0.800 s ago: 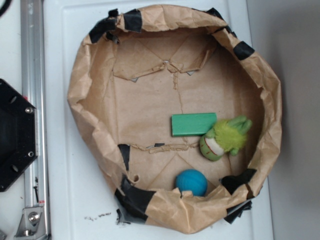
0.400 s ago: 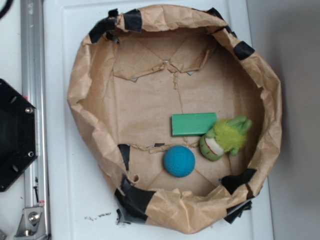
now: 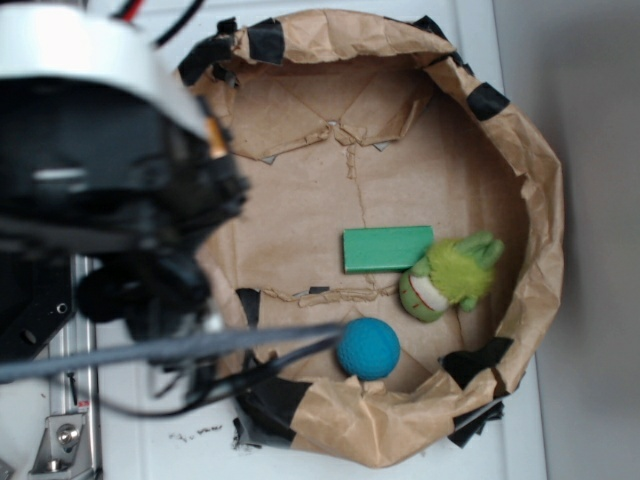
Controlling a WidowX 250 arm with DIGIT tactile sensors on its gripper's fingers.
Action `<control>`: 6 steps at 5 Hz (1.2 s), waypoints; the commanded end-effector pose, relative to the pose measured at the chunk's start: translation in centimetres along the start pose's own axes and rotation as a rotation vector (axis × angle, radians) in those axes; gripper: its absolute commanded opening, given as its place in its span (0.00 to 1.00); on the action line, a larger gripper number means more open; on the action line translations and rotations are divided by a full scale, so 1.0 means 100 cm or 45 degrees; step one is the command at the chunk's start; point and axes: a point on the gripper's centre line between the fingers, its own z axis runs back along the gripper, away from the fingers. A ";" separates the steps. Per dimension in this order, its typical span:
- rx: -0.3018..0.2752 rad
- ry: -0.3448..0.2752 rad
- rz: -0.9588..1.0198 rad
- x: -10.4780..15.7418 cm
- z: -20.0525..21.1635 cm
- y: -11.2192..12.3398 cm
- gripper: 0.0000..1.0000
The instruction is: Grab the blue ball.
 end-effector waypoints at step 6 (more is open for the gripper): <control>-0.231 0.574 0.283 0.018 -0.146 -0.082 0.00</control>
